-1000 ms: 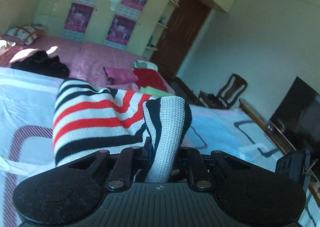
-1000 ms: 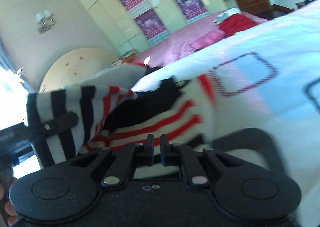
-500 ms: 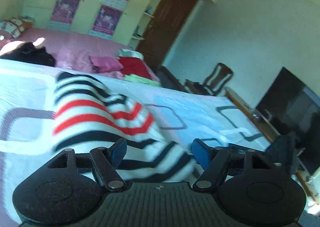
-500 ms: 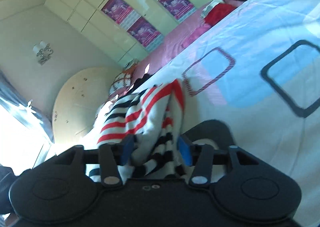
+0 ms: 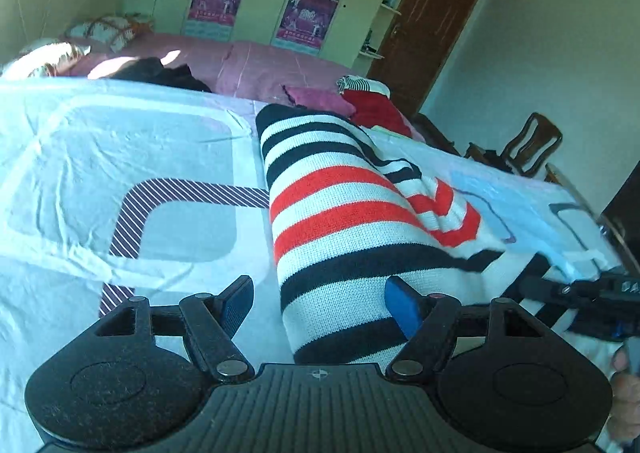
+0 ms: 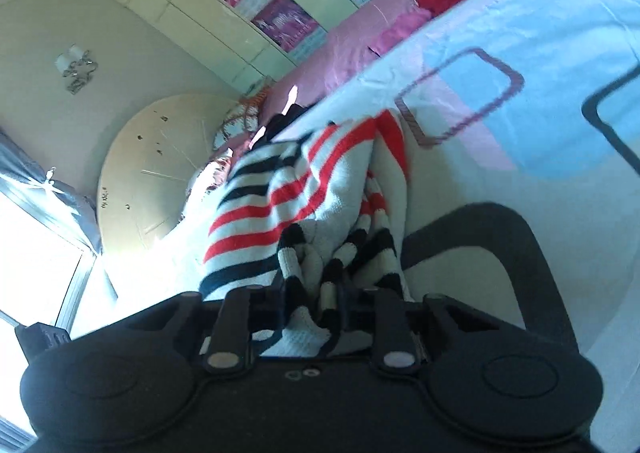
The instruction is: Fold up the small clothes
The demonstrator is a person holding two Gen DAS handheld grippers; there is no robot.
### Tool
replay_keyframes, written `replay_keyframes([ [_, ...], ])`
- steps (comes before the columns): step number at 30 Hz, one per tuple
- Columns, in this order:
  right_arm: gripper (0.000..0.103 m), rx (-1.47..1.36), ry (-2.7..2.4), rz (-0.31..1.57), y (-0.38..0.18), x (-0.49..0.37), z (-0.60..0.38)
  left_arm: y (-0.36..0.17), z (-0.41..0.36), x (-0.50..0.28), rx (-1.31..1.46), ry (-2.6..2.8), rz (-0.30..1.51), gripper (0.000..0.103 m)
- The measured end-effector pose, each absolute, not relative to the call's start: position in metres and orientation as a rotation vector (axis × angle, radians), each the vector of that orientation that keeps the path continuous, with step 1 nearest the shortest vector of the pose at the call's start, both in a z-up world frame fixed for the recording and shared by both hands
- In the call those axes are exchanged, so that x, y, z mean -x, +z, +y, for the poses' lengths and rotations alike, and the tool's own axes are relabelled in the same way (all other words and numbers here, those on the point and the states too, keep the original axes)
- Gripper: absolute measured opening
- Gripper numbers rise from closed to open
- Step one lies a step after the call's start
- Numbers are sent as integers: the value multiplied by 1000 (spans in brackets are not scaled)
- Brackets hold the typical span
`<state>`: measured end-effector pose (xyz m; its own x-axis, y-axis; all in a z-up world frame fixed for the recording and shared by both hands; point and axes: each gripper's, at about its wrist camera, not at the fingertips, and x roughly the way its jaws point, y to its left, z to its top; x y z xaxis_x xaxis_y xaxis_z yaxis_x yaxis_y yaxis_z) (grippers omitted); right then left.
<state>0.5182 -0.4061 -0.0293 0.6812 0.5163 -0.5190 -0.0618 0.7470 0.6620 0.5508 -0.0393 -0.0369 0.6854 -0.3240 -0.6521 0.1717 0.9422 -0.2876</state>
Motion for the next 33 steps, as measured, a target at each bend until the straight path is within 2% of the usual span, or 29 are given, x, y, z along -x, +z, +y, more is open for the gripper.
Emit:
replay_keyframes([
  [2, 21, -555, 318, 757, -31, -509, -402, -42, -47, -560, 171, -269, 776, 81],
  [5, 18, -602, 282, 800, -62, -505, -413, -54, -48, -558, 157, -246, 781, 96],
  [7, 22, -593, 290, 801, -56, -506, -412, -55, -38, -561, 236, -253, 815, 96],
  [9, 25, -558, 294, 779, -45, -505, -413, -41, -36, -558, 230, -256, 784, 89],
  [10, 32, -535, 290, 749, -37, -504, -414, -32, -37, -556, 223, -261, 751, 85],
  [13, 33, -481, 280, 688, -21, -515, -414, -15, -41, -576, 224, -284, 695, 85],
  [17, 34, -428, 267, 646, -10, -553, -407, -18, -53, -616, 180, -293, 724, 85],
  [22, 33, -274, 291, 701, -20, -596, -386, -42, -65, -642, 135, -272, 808, 85],
  [24, 34, -198, 263, 778, -38, -607, -381, -50, -64, -642, 146, -265, 800, 91],
  [27, 37, -262, 285, 755, -48, -604, -394, -56, -56, -643, 201, -266, 809, 97],
  [29, 40, -257, 286, 758, -46, -602, -395, -55, -55, -642, 205, -267, 809, 97],
  [33, 39, -245, 278, 701, -26, -599, -394, -41, -57, -642, 159, -261, 777, 97],
])
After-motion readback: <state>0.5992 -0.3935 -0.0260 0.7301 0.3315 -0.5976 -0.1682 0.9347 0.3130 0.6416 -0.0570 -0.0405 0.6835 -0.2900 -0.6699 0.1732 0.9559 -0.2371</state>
